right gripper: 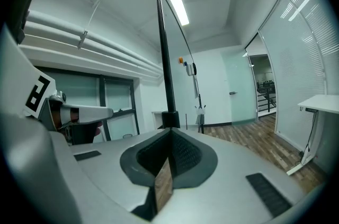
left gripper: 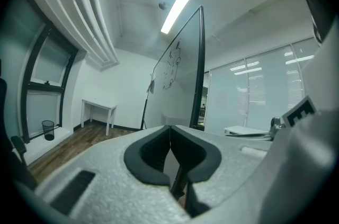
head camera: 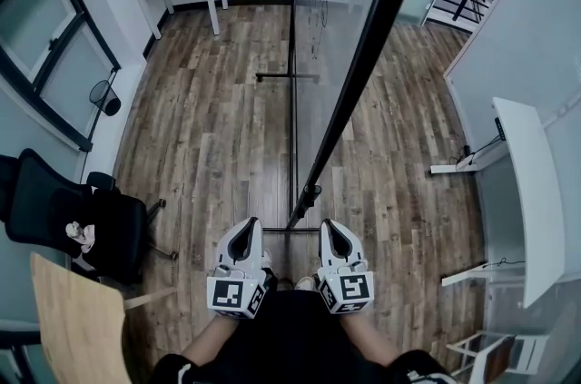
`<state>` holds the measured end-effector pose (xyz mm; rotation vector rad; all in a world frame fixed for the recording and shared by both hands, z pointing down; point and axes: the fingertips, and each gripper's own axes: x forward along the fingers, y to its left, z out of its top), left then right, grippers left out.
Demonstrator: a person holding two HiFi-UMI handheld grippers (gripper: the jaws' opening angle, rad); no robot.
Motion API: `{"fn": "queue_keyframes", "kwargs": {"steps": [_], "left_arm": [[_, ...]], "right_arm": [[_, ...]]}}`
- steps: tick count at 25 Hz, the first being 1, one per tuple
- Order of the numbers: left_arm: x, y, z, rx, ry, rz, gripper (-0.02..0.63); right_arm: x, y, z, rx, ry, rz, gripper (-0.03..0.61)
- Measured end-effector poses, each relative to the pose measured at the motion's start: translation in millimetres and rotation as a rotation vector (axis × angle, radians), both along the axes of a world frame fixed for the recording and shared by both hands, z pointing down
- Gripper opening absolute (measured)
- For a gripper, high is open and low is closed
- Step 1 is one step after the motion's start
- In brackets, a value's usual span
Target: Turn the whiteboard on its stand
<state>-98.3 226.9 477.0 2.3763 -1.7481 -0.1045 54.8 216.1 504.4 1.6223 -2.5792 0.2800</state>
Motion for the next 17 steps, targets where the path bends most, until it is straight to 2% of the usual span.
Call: {"fn": "queue_keyframes", "kwargs": {"steps": [17], "left_arm": [[5.3, -9.8, 7.4, -0.006, 0.002, 0.003, 0.017]], "right_arm": [[1.4, -10.4, 6.4, -0.001, -0.013, -0.016, 0.014]]}}
